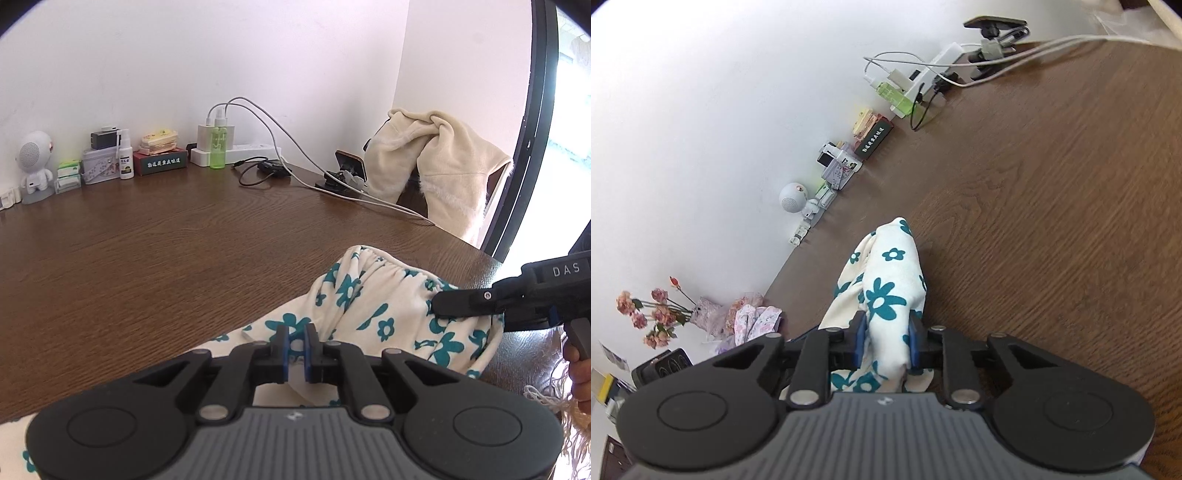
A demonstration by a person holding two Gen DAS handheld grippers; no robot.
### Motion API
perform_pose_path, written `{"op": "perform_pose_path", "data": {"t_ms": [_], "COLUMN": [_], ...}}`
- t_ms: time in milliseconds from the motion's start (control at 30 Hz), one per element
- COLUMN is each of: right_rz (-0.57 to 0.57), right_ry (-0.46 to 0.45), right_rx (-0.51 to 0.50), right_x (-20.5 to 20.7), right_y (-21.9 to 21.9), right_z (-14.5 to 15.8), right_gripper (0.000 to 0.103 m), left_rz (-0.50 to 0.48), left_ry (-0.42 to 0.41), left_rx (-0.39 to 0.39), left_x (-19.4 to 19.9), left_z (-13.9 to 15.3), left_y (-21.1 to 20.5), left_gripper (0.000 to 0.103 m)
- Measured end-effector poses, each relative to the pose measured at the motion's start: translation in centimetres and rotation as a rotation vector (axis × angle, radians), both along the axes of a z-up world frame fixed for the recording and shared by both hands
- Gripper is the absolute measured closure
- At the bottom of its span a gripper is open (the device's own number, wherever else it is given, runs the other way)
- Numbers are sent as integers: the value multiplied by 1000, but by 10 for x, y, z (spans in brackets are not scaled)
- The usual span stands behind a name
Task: Fold clothes
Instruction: 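Grasp the dress bundle end with the right gripper and lift it up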
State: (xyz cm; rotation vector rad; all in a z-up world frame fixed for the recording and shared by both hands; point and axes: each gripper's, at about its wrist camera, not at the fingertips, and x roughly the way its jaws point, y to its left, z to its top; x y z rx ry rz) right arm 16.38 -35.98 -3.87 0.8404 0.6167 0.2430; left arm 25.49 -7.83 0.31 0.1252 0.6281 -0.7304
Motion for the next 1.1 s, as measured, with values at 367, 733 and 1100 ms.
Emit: {"op": "perform_pose_path", "data": {"t_ms": [367, 733, 1100], "right_rz": [78, 151, 184], "right_ry": [-118, -242, -300], "right_rx": [-380, -785, -934], "right_x": [11, 13, 18], "right_y": [24, 81, 121], "right_z": [49, 90, 103], "right_gripper": [85, 85, 85], "left_rz": [-57, -41, -74], "left_ry": [-121, -46, -125], "left_rx": [31, 41, 33], "left_x": [-21, 3, -44], "left_z": [27, 10, 26], "left_y": [-3, -19, 19], "left_gripper": [77, 79, 76]}}
